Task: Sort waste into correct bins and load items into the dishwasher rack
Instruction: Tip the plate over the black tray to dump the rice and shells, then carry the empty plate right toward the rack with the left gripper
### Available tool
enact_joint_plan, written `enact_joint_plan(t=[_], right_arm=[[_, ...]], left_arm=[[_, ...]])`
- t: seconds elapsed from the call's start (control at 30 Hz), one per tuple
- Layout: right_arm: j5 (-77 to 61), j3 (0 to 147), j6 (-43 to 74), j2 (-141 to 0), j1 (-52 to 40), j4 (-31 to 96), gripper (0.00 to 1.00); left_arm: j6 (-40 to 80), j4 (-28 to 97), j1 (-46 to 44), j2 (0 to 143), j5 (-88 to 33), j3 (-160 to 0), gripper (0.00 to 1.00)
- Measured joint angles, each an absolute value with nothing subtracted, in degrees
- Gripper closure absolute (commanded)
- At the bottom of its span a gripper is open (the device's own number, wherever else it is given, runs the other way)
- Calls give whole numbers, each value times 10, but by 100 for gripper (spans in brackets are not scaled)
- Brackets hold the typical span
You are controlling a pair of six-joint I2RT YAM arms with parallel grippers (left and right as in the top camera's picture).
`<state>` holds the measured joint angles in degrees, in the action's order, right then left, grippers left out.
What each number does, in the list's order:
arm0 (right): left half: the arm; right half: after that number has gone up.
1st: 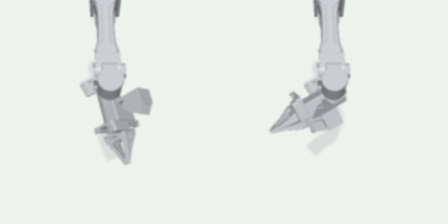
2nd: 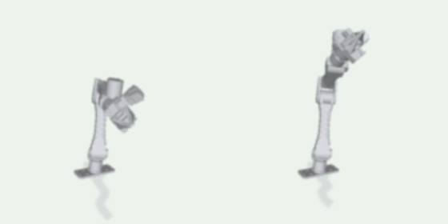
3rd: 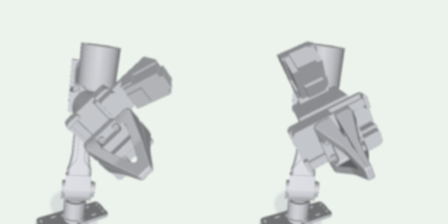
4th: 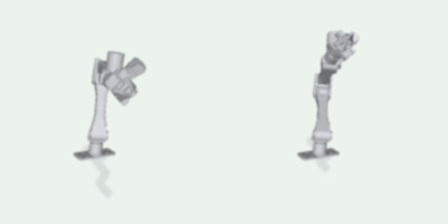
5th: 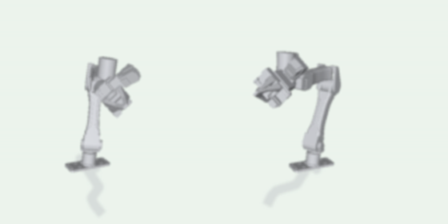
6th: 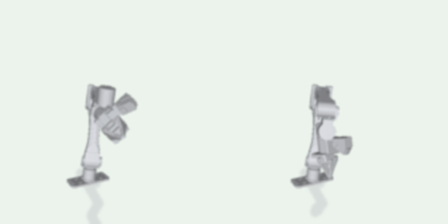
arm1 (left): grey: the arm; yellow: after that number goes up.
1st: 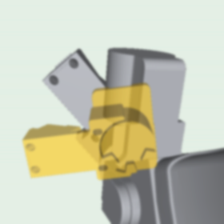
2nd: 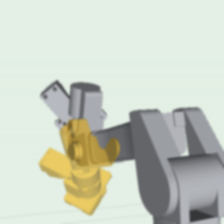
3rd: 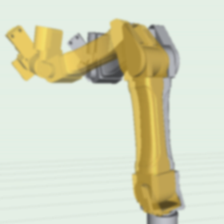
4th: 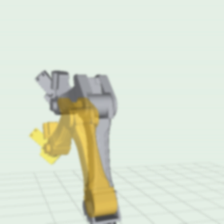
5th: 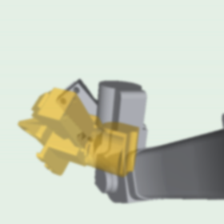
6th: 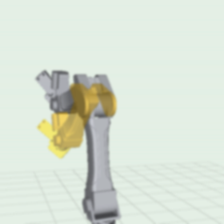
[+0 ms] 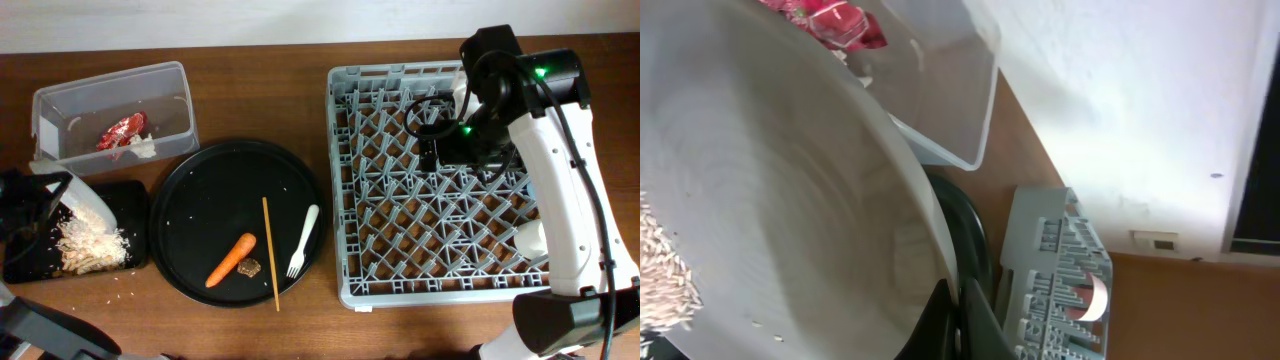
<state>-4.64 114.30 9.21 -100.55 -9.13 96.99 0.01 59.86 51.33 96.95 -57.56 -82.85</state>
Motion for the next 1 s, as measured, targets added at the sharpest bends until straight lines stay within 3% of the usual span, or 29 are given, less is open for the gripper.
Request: enact_joint_plan(t=[1.0], right_arm=[[-47,1143,93,-1006,-91,970,1]], left_arm=[[-48,633,514,970,-609,-833,100]])
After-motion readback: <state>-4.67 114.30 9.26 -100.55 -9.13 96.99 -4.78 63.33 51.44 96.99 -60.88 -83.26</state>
